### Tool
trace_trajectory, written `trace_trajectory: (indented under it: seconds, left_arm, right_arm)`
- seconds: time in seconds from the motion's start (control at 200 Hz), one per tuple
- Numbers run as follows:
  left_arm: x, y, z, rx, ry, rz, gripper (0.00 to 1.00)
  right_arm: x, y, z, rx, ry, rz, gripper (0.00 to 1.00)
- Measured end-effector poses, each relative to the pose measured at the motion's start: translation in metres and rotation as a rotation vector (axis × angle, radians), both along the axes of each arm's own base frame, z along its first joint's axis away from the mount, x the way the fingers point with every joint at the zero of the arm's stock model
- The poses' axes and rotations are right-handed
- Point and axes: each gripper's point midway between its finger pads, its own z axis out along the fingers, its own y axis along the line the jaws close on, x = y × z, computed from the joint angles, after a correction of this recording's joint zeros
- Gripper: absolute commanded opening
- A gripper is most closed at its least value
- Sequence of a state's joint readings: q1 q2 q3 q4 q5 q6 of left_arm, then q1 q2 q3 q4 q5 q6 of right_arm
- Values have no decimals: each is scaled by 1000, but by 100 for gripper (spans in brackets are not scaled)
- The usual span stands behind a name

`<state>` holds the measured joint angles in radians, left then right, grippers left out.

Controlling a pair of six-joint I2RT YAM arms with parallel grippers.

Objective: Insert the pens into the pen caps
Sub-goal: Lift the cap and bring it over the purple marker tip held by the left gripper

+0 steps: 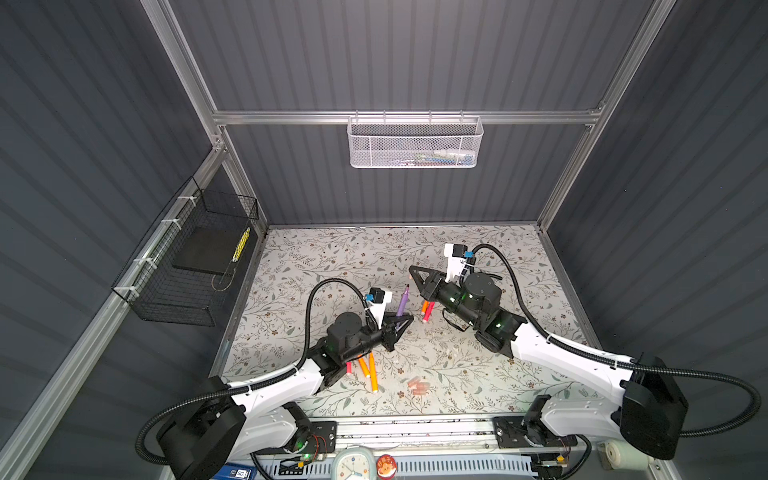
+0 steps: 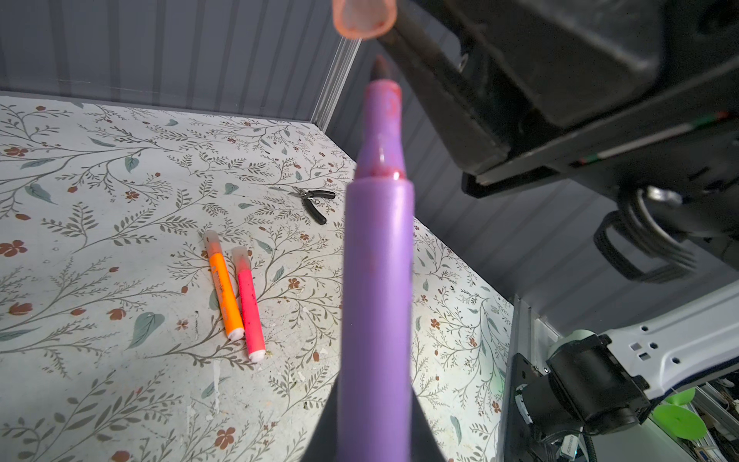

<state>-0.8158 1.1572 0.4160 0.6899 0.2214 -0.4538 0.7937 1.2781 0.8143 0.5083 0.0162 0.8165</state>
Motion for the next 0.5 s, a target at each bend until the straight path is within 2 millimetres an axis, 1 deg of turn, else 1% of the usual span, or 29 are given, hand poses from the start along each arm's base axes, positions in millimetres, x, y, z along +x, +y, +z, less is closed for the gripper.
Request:
trace_trajectory:
  seconds: [0.11, 0.265, 0.5]
  left_arm:
    - [0, 0, 0, 0, 0, 0, 0]
    - [1, -1, -2, 5, 4, 1, 0]
    - [3, 0, -1, 5, 2, 13, 0]
  right_arm:
    - [0, 2, -2, 7, 12, 9, 0]
    - [-2, 4, 1, 26, 6, 19, 0]
    - [-11, 8, -11, 23, 25, 40, 0]
